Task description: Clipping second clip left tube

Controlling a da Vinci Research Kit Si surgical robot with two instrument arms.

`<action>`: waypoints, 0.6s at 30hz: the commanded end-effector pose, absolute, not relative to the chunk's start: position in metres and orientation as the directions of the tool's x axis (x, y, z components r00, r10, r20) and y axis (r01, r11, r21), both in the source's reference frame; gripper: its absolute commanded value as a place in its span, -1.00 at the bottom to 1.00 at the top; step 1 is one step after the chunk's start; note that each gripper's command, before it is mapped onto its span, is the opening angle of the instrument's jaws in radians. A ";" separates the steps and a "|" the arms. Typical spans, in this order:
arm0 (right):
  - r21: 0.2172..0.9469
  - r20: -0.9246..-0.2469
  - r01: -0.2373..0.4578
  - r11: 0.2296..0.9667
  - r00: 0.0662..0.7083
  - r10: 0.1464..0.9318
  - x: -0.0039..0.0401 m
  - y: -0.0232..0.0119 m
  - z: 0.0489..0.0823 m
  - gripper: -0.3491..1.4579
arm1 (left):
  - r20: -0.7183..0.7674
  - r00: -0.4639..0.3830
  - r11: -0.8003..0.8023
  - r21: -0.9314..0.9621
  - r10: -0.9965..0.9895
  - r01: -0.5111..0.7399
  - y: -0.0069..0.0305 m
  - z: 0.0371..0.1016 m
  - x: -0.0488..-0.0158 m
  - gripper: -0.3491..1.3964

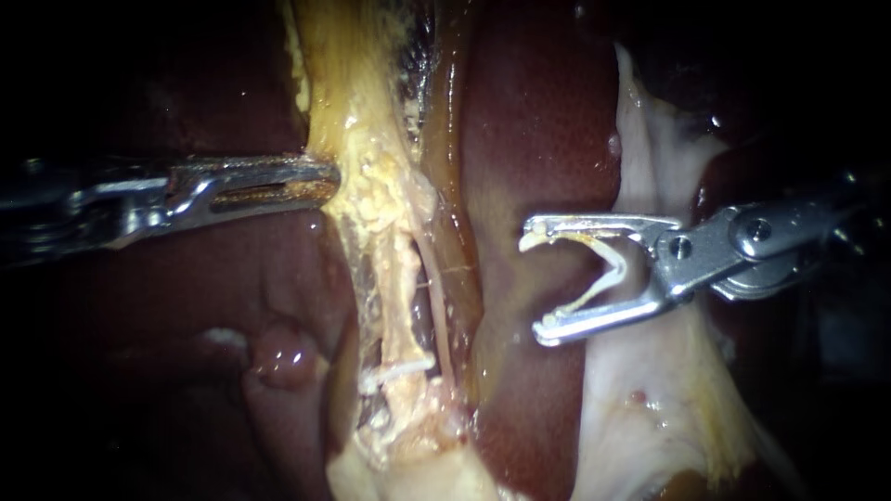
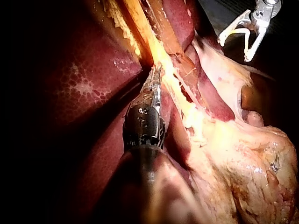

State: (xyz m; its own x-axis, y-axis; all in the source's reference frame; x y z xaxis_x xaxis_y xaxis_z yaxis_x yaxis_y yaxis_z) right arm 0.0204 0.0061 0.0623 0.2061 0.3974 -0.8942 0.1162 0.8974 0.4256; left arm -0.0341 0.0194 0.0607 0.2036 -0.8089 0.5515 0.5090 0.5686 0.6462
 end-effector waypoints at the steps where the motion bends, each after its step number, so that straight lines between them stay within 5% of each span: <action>1: 0.426 -0.894 0.116 0.897 0.206 0.397 0.0204 0.0060 0.0623 0.05 | 0.551 0.203 0.568 0.646 -0.809 0.510 0.0194 0.0607 -0.0341 -1.00; 9: 0.419 -0.897 0.120 0.900 0.206 0.390 0.0210 0.0049 0.0629 0.05 | 0.556 0.183 0.562 0.654 -0.811 0.506 0.0201 0.0588 -0.0333 -1.00; 18: 0.536 -0.834 0.122 0.835 0.228 0.502 0.0244 0.0027 0.0647 0.05 | 0.576 0.131 0.555 0.664 -0.807 0.501 0.0207 0.0535 -0.0322 -1.00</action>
